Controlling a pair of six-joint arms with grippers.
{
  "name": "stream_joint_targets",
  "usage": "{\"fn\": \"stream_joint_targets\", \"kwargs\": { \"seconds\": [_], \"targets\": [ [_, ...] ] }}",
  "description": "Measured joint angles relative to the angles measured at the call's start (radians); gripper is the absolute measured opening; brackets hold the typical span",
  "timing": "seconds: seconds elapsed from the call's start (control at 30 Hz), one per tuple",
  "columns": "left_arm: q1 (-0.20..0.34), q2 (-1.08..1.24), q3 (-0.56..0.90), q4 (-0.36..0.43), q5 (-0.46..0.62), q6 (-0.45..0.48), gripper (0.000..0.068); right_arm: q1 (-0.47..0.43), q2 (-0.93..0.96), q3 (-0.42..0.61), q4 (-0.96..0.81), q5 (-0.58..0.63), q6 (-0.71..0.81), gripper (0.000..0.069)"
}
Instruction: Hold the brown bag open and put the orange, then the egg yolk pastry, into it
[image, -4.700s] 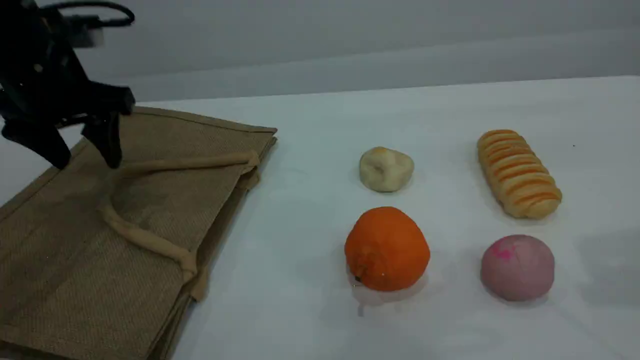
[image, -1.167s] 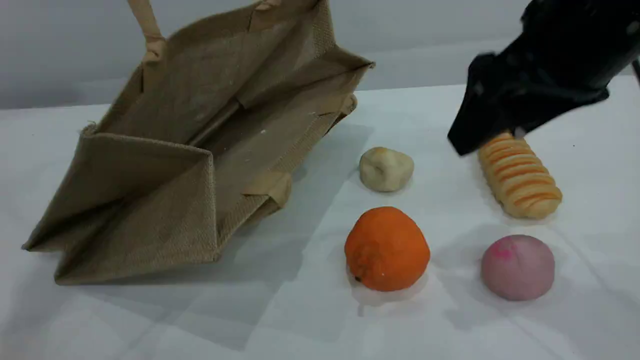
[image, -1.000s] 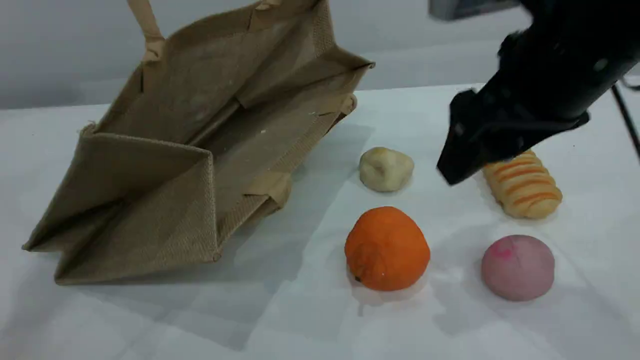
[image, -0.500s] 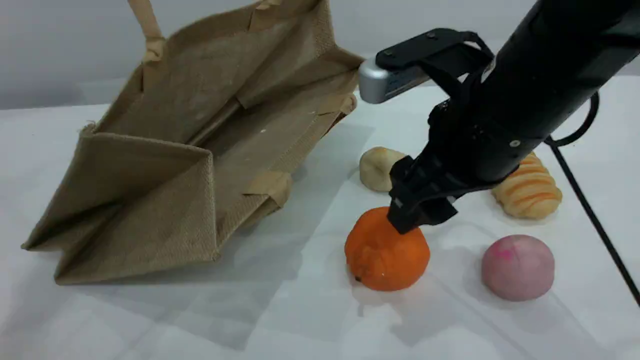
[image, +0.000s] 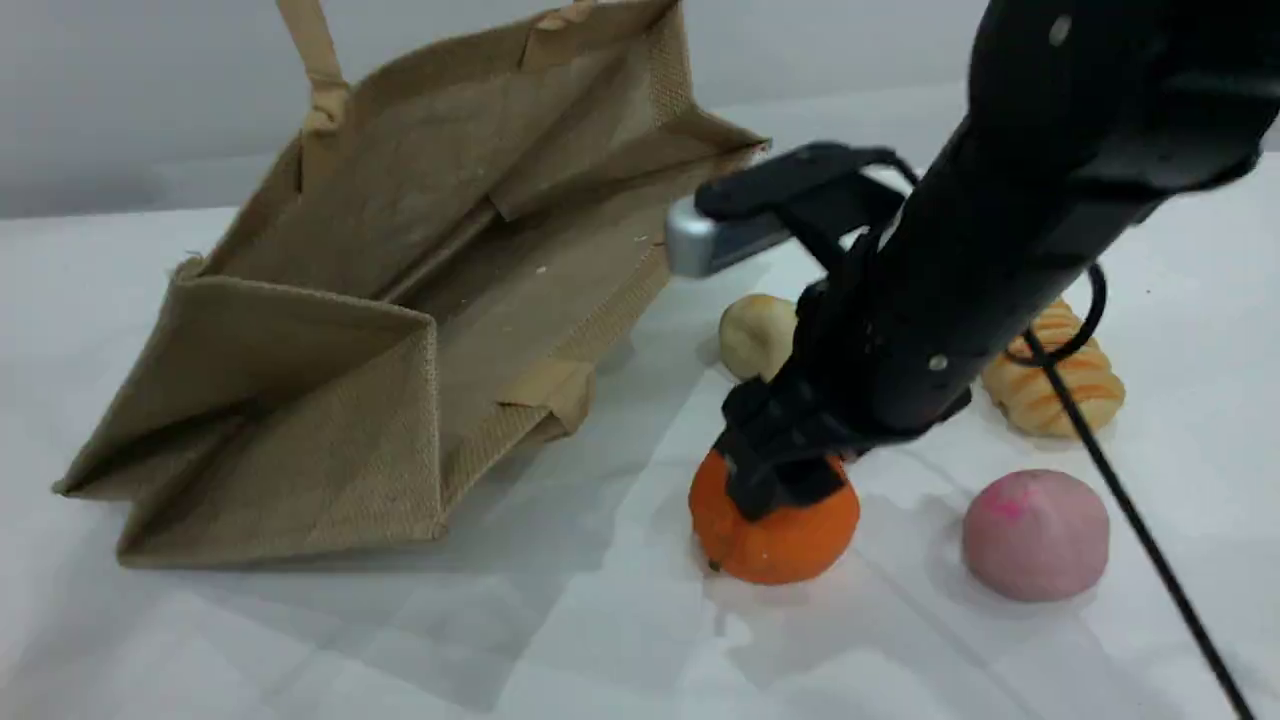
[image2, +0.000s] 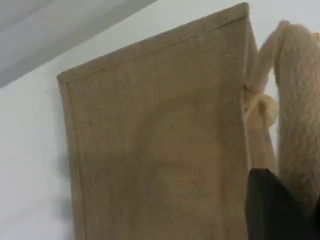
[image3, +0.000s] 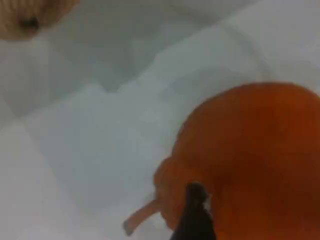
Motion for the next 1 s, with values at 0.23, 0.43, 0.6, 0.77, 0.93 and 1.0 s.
{"fn": "stream_joint_targets", "kwargs": {
  "seconds": [0.23, 0.43, 0.6, 0.77, 0.93, 1.0],
  "targets": [
    [0.0, 0.0, 0.0, -0.009, 0.0, 0.005, 0.0078, 0.001, 0.035, -0.009, 0.0, -0.039, 0.0, 0.0484],
    [0.0, 0.0, 0.0, -0.009, 0.0, 0.005, 0.0078, 0.001, 0.038, -0.009, 0.0, -0.022, 0.0, 0.0318],
    [0.0, 0.0, 0.0, -0.009, 0.0, 0.026, 0.0078, 0.001, 0.038, -0.009, -0.021, -0.007, -0.005, 0.0092],
    [0.0, 0.0, 0.0, -0.008, 0.0, 0.034, 0.0078, 0.0, 0.018, -0.009, -0.067, 0.048, -0.007, 0.0024],
    [0.0, 0.0, 0.0, -0.007, 0.0, 0.05, 0.0078, 0.0, -0.081, -0.007, -0.104, 0.108, 0.008, 0.002],
    [0.0, 0.0, 0.0, -0.007, 0.0, 0.054, 0.0078, 0.0, -0.139, -0.006, -0.119, 0.109, 0.026, 0.002]
  ]
}}
